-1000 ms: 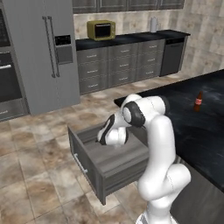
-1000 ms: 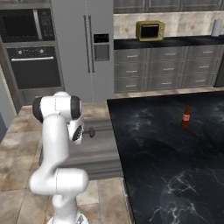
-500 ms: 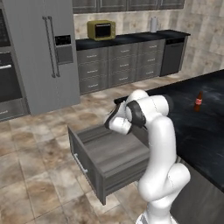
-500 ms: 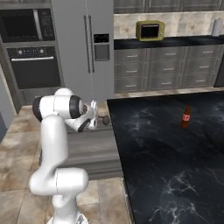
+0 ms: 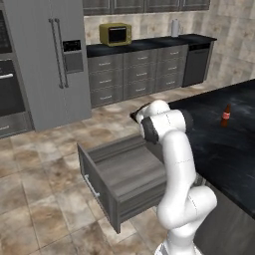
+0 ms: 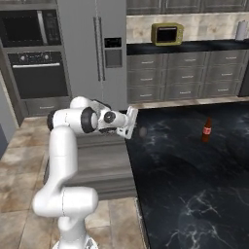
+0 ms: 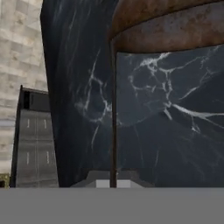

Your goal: Pick the ladle from the drawer and place it on the counter.

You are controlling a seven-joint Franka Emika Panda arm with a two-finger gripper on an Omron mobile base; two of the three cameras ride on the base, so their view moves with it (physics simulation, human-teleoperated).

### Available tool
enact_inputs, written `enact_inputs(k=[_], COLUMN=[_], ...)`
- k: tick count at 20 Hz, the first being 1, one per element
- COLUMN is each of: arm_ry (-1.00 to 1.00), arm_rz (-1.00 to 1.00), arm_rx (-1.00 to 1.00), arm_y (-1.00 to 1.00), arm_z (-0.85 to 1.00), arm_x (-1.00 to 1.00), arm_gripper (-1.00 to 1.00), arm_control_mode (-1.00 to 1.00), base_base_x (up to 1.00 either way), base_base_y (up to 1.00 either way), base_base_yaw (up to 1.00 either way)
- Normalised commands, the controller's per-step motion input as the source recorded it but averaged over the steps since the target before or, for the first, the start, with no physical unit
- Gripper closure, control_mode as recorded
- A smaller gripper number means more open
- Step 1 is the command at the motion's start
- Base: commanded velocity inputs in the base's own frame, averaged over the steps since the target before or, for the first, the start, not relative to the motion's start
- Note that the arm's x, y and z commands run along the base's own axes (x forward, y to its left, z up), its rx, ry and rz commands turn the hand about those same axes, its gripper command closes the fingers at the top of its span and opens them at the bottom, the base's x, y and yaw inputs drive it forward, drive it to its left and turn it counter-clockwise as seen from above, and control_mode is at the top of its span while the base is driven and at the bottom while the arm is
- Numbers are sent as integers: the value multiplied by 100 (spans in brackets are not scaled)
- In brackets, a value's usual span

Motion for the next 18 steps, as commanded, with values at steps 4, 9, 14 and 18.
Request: enact_inputs(k=[4,9,14,18], arm_ry=[51,44,43,32], arm_rz=[-38,-35,-34,-24], arm_rx=[0,0,-1,2], arm_y=[-100,-100,-100,-99], arm_z=[13,0,0,30], arm_x=[79,64,69,51], arm_gripper=[100,100,-100,-100], arm_control_mode=[-100,-100,-100,-100], base_base_x=[0,0,0,0], base_base_y=[0,0,0,0], base_base_yaw=[0,0,0,0])
